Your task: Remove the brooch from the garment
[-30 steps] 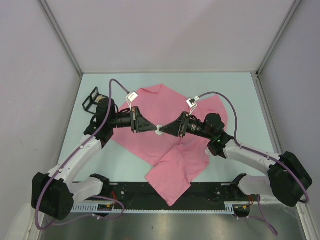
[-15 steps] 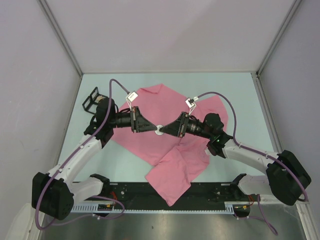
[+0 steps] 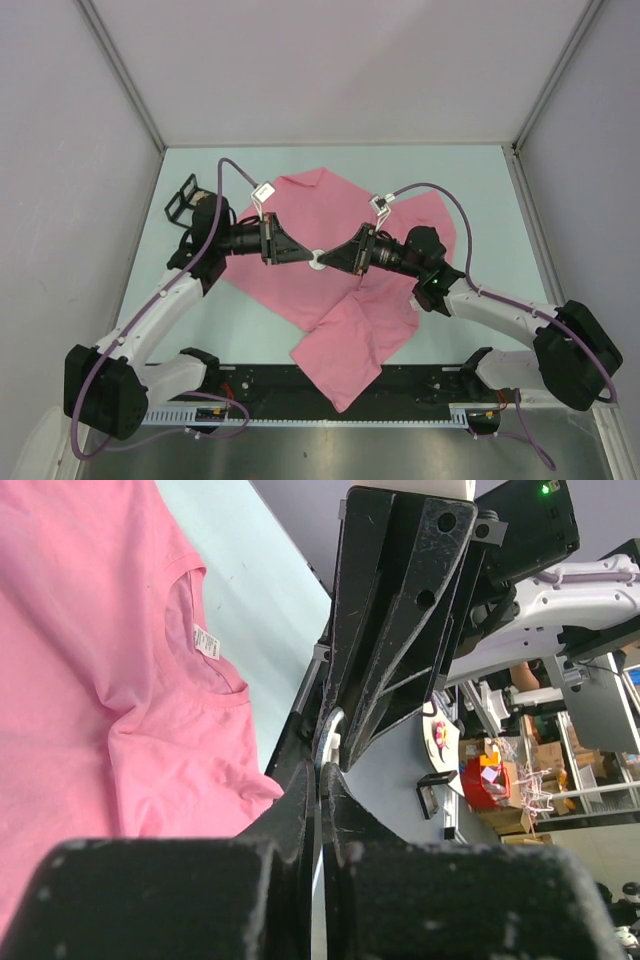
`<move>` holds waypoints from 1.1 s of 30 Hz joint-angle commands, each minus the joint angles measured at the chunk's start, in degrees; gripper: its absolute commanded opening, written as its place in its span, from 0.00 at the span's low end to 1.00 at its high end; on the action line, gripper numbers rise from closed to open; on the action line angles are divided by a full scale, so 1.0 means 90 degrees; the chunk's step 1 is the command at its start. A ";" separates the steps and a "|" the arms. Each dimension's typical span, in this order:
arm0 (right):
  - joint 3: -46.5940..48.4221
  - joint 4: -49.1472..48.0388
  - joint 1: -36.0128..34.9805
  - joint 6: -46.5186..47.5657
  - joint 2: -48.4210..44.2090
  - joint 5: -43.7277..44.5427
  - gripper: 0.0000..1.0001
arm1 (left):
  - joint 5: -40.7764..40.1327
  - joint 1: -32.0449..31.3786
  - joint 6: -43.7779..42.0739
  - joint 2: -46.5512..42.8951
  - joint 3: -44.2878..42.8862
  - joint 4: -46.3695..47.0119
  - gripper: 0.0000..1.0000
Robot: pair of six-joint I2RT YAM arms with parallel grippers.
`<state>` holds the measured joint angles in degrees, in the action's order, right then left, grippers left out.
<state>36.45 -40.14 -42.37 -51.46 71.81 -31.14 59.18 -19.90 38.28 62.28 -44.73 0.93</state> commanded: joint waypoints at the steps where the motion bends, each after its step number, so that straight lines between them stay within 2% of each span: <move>1: 0.0364 0.0241 -0.0243 0.0415 0.0029 0.0334 0.13 | 0.0280 -0.0064 0.0404 -0.0074 -0.0284 0.0287 0.01; 23: 0.0433 0.0817 -0.0360 0.1040 0.0038 0.0490 0.06 | 0.0387 -0.0074 0.0229 -0.0172 -0.0606 -0.0054 0.00; 28: 0.0589 0.1246 -0.0565 0.1362 0.0009 0.0959 0.06 | 0.0417 -0.0064 0.0316 -0.0221 -0.0694 -0.0221 0.00; 33: 0.0618 0.1140 -0.0819 0.1236 0.0058 0.1583 0.08 | 0.0398 -0.0093 0.0483 -0.0280 -0.0635 -0.0133 0.01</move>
<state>39.92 -32.45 -46.44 -42.65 70.78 -22.63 58.13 -18.72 39.03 62.06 -46.65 -3.77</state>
